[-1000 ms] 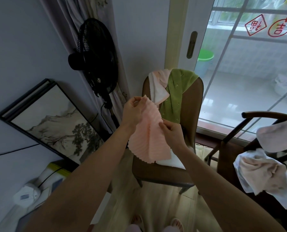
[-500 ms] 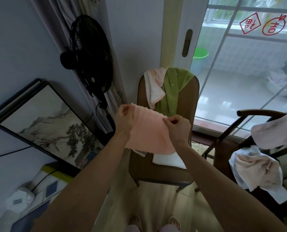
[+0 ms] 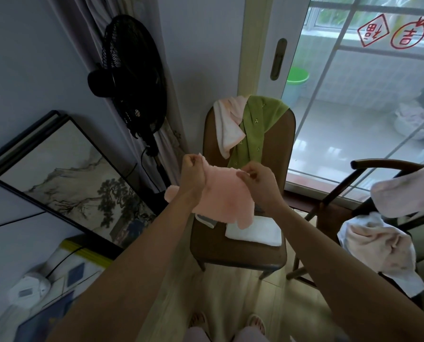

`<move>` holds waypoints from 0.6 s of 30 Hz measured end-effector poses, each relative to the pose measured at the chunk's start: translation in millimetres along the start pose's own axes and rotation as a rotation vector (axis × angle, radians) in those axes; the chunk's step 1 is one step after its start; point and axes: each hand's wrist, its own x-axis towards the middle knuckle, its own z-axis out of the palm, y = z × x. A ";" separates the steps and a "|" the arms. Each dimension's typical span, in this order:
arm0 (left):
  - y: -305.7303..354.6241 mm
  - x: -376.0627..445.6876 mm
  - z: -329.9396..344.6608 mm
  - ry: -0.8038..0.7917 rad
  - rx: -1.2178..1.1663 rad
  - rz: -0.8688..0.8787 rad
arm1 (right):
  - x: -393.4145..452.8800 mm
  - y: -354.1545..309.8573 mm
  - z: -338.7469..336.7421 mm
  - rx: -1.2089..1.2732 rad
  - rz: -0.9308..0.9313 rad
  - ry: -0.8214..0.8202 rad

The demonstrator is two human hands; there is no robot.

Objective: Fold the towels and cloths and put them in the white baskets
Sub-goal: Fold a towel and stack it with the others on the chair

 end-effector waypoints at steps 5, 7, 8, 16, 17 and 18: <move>12.6 -7.3 -12.6 -0.302 0.236 0.050 | 0.3 -7.3 -7.6 0.069 -0.059 -0.144; 12.2 -7.4 -16.5 -0.420 0.348 0.052 | -0.2 -6.7 -8.2 0.088 -0.066 -0.157; 10.7 -7.6 -16.5 -0.460 0.394 0.045 | -0.7 -6.8 -7.9 0.105 -0.068 -0.155; -8.3 -11.6 -8.2 -0.387 0.189 0.017 | -15.4 2.5 -12.0 0.246 0.083 -0.189; -9.3 -11.7 -6.9 -0.367 0.158 0.034 | -17.8 4.8 -14.4 0.239 0.112 -0.213; -10.0 -11.3 -6.2 -0.326 0.136 0.045 | -19.8 6.4 -15.1 0.213 0.127 -0.232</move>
